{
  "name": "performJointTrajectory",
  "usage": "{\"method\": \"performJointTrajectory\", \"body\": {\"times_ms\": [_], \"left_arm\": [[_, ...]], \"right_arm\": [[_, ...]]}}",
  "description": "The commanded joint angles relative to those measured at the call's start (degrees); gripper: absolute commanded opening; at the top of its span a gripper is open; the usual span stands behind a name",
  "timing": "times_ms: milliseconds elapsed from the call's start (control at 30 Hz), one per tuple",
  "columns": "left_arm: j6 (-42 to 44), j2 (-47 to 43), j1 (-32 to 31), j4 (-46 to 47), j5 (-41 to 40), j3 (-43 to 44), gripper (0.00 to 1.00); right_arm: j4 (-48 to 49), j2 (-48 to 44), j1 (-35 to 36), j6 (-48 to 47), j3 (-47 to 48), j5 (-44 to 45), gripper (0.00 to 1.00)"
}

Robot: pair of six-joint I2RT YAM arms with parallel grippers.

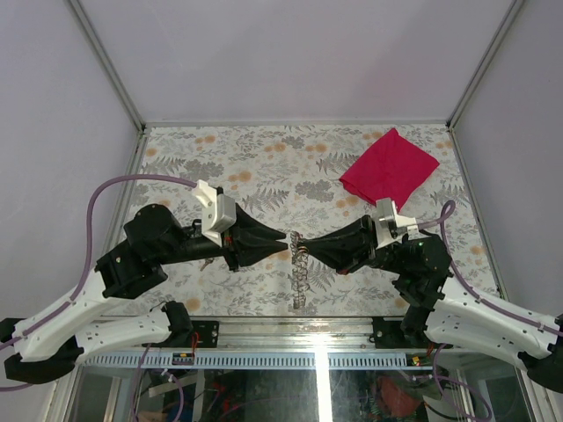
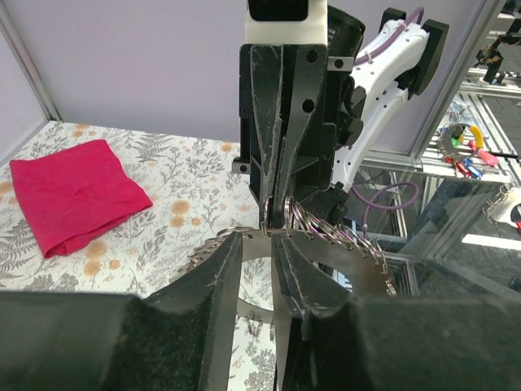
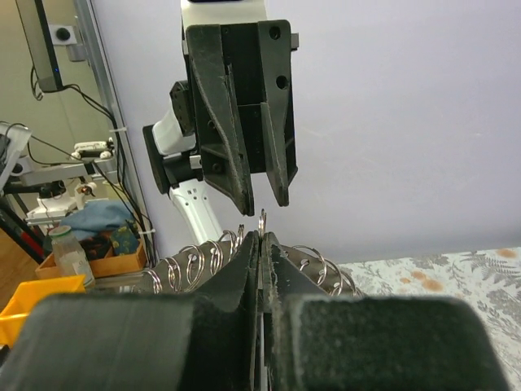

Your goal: Put the keys on the keyring

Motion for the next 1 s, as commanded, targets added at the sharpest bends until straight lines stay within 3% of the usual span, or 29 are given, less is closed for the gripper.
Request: {"method": "performJointTrajectory", "body": {"times_ms": [0, 967], "left_arm": [[-1.23, -0.87, -0.1, 6.42, 0.28, -0.78, 0.23], [-1.58, 2.5, -0.15, 7.91, 4.4, -1.91, 0.23]], "right_arm": [[9.0, 0.49, 0.28, 1.83, 2.39, -1.29, 0.0], [7.92, 1.19, 0.25, 2.52, 4.28, -3.39, 0.0]]}}
